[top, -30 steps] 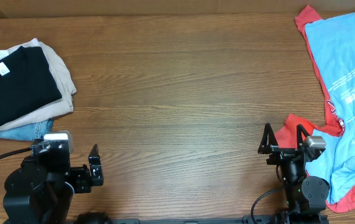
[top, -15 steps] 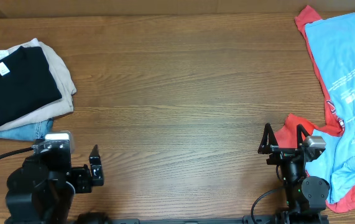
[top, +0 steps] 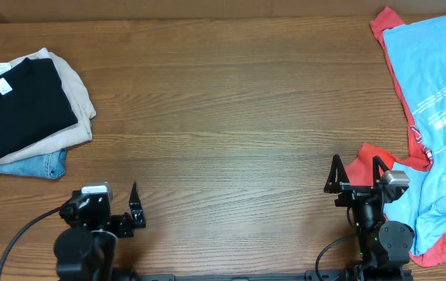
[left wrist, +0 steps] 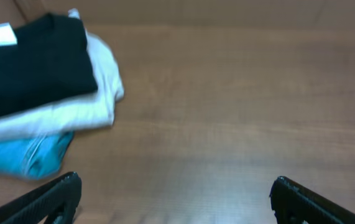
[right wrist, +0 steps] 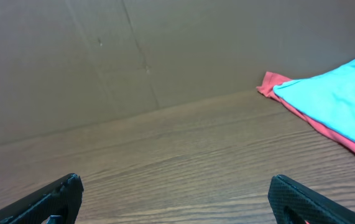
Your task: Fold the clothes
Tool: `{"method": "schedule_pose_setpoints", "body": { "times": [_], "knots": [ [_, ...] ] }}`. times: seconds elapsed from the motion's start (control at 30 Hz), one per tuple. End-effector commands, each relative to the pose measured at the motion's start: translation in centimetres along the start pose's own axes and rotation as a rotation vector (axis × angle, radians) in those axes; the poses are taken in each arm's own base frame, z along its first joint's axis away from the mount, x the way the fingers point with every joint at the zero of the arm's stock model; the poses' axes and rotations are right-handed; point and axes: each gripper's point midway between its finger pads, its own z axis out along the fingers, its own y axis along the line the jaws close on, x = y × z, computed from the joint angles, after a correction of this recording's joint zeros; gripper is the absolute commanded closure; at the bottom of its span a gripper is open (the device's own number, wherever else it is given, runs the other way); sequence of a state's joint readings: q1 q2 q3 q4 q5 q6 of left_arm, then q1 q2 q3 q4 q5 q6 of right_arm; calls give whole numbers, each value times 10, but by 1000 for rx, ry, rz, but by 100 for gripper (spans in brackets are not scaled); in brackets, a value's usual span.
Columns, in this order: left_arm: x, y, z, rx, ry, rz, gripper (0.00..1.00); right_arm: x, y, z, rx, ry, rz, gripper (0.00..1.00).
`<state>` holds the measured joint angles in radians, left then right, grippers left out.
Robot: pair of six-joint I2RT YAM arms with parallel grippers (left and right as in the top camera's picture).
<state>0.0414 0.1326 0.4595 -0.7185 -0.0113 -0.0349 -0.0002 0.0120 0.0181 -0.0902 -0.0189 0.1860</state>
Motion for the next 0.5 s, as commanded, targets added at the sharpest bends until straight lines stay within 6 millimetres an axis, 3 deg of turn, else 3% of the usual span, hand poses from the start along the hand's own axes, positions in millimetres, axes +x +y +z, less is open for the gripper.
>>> {"method": "schedule_pose_setpoints", "body": {
  "times": [0.0,0.23,0.37,0.47],
  "knots": [
    [8,-1,14,14,-71,-54,0,1,-1,0,1,-6,-4,0],
    [-15,-3,35,32,-325,-49,0,1,-1,0,1,-6,-4,0],
    [-33,-6,34,35,-478,44,0,1,-1,0,1,-6,-4,0],
    [-34,-11,35,55,-531,85,0,1,-1,0,1,-6,-4,0]
  ]
}}
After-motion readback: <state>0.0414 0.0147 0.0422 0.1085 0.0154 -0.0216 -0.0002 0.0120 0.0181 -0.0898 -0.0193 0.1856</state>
